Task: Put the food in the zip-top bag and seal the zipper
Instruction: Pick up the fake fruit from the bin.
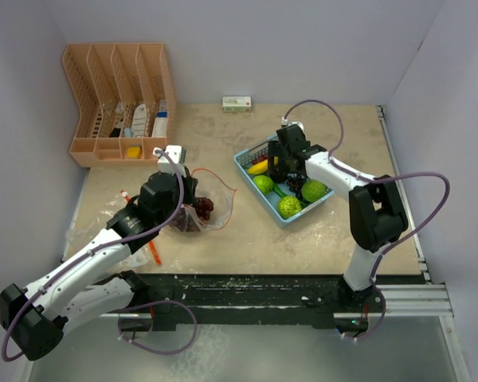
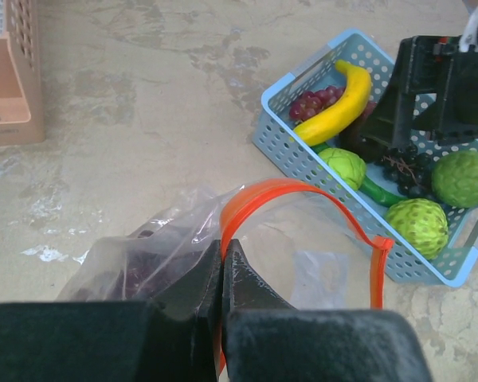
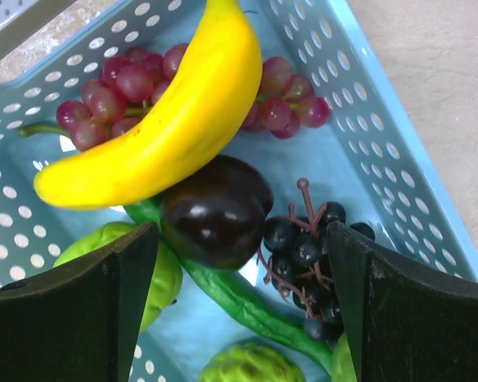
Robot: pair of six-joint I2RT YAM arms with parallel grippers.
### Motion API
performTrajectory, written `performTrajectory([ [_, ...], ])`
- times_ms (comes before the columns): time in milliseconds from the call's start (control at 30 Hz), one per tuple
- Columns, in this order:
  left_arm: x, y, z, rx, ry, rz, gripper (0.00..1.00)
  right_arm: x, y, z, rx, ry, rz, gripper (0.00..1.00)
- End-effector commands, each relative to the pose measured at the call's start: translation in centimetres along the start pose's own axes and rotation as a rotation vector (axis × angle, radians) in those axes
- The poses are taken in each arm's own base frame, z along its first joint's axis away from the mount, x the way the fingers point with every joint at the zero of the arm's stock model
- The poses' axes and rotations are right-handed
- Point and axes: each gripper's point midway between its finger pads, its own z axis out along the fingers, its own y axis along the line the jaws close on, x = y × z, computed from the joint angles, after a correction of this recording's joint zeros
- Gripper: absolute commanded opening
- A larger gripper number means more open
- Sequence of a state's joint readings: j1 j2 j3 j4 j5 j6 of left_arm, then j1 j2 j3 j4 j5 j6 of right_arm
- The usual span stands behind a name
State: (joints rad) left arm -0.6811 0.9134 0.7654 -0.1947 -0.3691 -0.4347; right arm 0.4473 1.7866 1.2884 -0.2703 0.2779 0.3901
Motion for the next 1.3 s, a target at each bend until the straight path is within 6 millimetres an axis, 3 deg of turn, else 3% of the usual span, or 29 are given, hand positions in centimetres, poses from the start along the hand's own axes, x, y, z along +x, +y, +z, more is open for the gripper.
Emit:
performTrajectory([
  [0, -2.4, -1.5, 0.0, 0.064, -0.076, -0.032, 0.00, -4.0, 0.9, 0.6, -0.018, -0.102, 0.008, 0.87],
  [233, -1.9, -1.5, 0.1, 0.071, -0.067, -0.033, 0.00, -2.2, 1.7, 3.3, -0.040, -0.034, 0.005, 0.84],
  [500, -1.2, -1.6, 0.4, 0.078, -0.051, -0.031, 0.00, -0.6, 1.4, 4.4, -0.023, -0.012, 0.017, 0.79],
  [600, -1.2, -1.6, 0.3, 0.078, -0.048, -0.031, 0.00, -0.6, 1.6, 4.9, -0.030, -0.014, 0.011, 0.68],
  [667, -1.2, -1.5, 0.2, 0.074, -0.049, -0.033, 0.00, -0.7, 1.7, 5.1, -0.031, -0.016, 0.010, 0.50],
  [733, -1.1, -1.4, 0.2, 0.068, -0.045, -0.034, 0.00, -0.9, 1.8, 4.8, -0.033, -0.015, 0.008, 0.39],
  [833, -1.0, -1.1, 0.1, 0.057, -0.040, -0.031, 0.00, -1.8, 1.6, 3.1, -0.040, -0.035, 0.016, 0.33],
  [1000, -0.6, -0.7, 0.2, 0.037, -0.029, -0.023, 0.00, -5.8, 1.0, -2.7, -0.076, -0.170, 0.036, 0.31],
  [1167, -0.4, -0.4, 0.5, 0.016, -0.024, -0.023, 0.00, -7.0, 3.4, -8.5, -0.289, -0.235, 0.015, 0.27],
  [1267, -0.1, -0.3, 0.9, 0.004, -0.017, -0.029, 0.00, -7.0, 5.8, -12.2, -0.447, -0.289, -0.008, 0.25],
])
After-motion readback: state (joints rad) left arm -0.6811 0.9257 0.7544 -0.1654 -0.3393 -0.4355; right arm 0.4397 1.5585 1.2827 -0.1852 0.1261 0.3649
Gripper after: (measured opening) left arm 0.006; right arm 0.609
